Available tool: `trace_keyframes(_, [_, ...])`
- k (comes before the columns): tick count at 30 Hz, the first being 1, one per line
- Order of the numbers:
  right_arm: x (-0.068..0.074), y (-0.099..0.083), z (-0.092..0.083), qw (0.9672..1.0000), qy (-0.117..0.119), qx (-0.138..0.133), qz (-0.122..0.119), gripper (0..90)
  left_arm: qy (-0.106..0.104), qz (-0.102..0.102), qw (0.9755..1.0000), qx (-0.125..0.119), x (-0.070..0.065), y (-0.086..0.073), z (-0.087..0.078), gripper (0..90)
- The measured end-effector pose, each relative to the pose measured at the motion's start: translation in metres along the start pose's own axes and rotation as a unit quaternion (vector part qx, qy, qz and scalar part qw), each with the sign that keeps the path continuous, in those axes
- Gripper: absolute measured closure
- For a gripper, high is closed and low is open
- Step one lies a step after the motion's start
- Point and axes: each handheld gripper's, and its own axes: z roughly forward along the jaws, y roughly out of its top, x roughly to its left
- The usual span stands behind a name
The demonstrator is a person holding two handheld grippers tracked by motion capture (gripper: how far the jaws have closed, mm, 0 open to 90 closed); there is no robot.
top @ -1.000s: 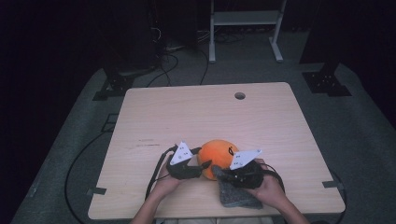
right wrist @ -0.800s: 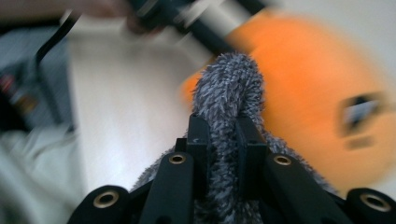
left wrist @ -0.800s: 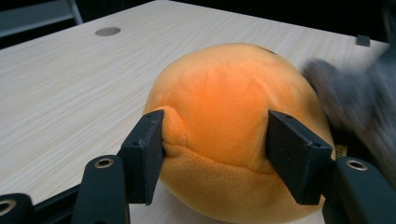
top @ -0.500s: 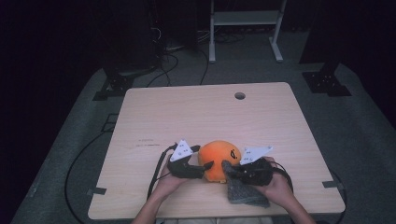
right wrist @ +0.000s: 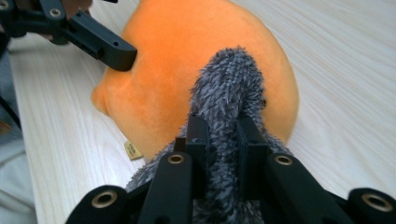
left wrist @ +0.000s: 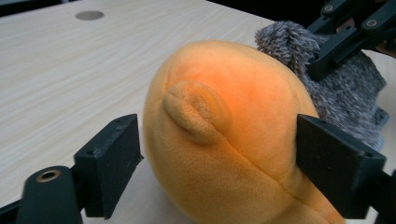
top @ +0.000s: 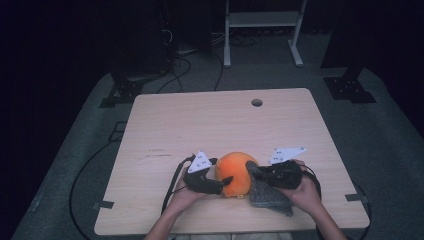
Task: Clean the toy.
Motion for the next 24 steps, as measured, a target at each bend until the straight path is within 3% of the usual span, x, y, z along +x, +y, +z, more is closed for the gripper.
trace_keyframes(2, [0.010, 0.006, -0.008, 0.9997, -0.003, -0.012, -0.023, 77.9, 0.001, 0.041, 0.9992, 0.003, -0.006, 0.002, -0.001, 30.3])
trace_keyframes(4, [0.022, 0.017, -0.013, 0.9983, 0.006, -0.031, -0.050, 77.9, -0.002, 0.089, 0.9960, 0.002, -0.014, 0.004, 0.000, 34.7])
trace_keyframes(6, [0.029, 0.025, -0.010, 0.9971, -0.006, -0.019, -0.073, 77.8, -0.001, 0.112, 0.9938, 0.003, -0.020, 0.005, 0.000, 35.2])
trace_keyframes(8, [0.027, 0.023, -0.004, 0.9974, -0.004, -0.012, -0.071, 78.0, 0.001, 0.105, 0.9944, 0.004, -0.019, 0.005, -0.001, 31.3])
trace_keyframes(11, [0.018, 0.013, -0.001, 0.9985, 0.006, -0.004, -0.055, 78.3, -0.007, 0.046, 0.9989, 0.001, -0.012, 0.004, 0.000, 19.4])
trace_keyframes(12, [0.017, 0.012, -0.002, 0.9987, 0.009, -0.004, -0.050, 78.4, -0.014, 0.032, 0.9994, 0.000, -0.010, 0.003, 0.001, 19.2])
trace_keyframes(13, [0.016, 0.011, -0.004, 0.9988, 0.008, -0.001, -0.048, 78.4, -0.018, 0.031, 0.9993, -0.002, -0.011, 0.002, 0.002, 22.5])
trace_keyframes(16, [0.021, 0.016, -0.009, 0.9983, 0.005, -0.007, -0.058, 78.5, -0.009, 0.070, 0.9975, -0.003, -0.019, 0.004, 0.004, 31.7])
trace_keyframes(17, [0.027, 0.020, -0.011, 0.9973, 0.005, -0.009, -0.073, 78.5, -0.008, 0.082, 0.9966, -0.003, -0.022, 0.004, 0.004, 32.8])
trace_keyframes(20, [0.039, 0.030, -0.011, 0.9940, 0.011, -0.012, -0.108, 78.5, -0.002, 0.130, 0.9915, 0.002, -0.030, 0.005, 0.004, 34.2])
trace_keyframes(22, [0.044, 0.034, -0.009, 0.9920, 0.011, -0.001, -0.126, 78.5, 0.000, 0.139, 0.9903, 0.005, -0.032, 0.005, 0.003, 34.4])
trace_keyframes(24, [0.039, 0.032, -0.008, 0.9925, 0.008, 0.008, -0.122, 78.6, -0.001, 0.136, 0.9907, 0.004, -0.031, 0.004, 0.002, 34.5])
